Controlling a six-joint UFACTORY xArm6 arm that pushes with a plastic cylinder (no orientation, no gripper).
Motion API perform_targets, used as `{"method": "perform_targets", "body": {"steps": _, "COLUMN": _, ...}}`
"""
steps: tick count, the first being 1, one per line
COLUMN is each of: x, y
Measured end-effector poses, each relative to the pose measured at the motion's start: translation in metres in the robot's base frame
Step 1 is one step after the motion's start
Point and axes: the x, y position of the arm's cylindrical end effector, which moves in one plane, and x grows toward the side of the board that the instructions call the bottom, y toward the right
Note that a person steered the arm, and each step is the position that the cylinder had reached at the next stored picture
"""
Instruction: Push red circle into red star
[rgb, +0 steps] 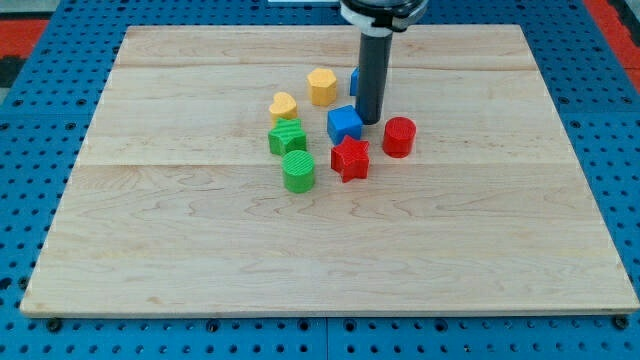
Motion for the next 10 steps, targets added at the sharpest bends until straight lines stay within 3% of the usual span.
{"method": "perform_targets", "body": {"steps": 2, "x": -0.024, "y": -0.038}}
{"method": "perform_targets", "body": {"steps": 3, "x": 0.012, "y": -0.045}}
{"method": "perform_targets", "body": {"steps": 4, "x": 0.014, "y": -0.042}}
{"method": "perform_targets", "body": {"steps": 6, "x": -0.016, "y": 0.083}}
{"method": "perform_targets", "body": {"steps": 7, "x": 0.01, "y": 0.094}}
{"method": "perform_targets", "body": {"steps": 9, "x": 0.013, "y": -0.004}}
{"method": "perform_targets", "body": {"steps": 10, "x": -0.021, "y": -0.008}}
